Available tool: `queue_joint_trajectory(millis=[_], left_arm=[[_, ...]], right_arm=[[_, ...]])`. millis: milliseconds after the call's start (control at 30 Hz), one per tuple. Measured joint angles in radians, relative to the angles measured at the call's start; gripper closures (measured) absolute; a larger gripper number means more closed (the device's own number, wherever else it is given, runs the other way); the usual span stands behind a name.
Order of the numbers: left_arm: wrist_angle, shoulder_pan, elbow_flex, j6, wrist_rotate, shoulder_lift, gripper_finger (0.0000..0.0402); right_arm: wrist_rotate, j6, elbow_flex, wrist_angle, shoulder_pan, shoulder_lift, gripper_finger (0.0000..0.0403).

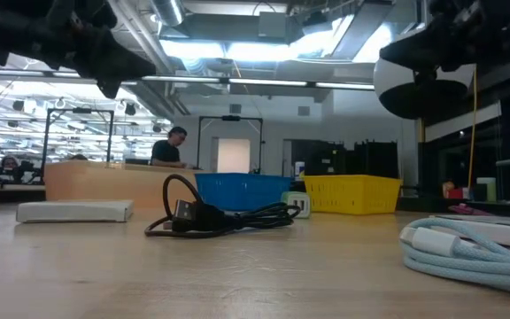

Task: Pick and place items into bin
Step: Put the left white card reader box into the yellow bin

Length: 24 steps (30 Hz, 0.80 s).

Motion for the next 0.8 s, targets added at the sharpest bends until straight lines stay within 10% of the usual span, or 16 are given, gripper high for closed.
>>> queue_joint_trajectory(millis=[400,800], left_arm=[[0.091,-0.124,0.082,0.050,-0.037,0.186,0.0400],[-0.227,-0.301,0.247,-0.001,-0.223,0.393,0.0400]], right_arm=[[-0.003,-0.098,0.099,0.100,0.000,0.264,0.0402],[-0.056,-0.100,0.231,0.104,0.003,0.540,0.0363]])
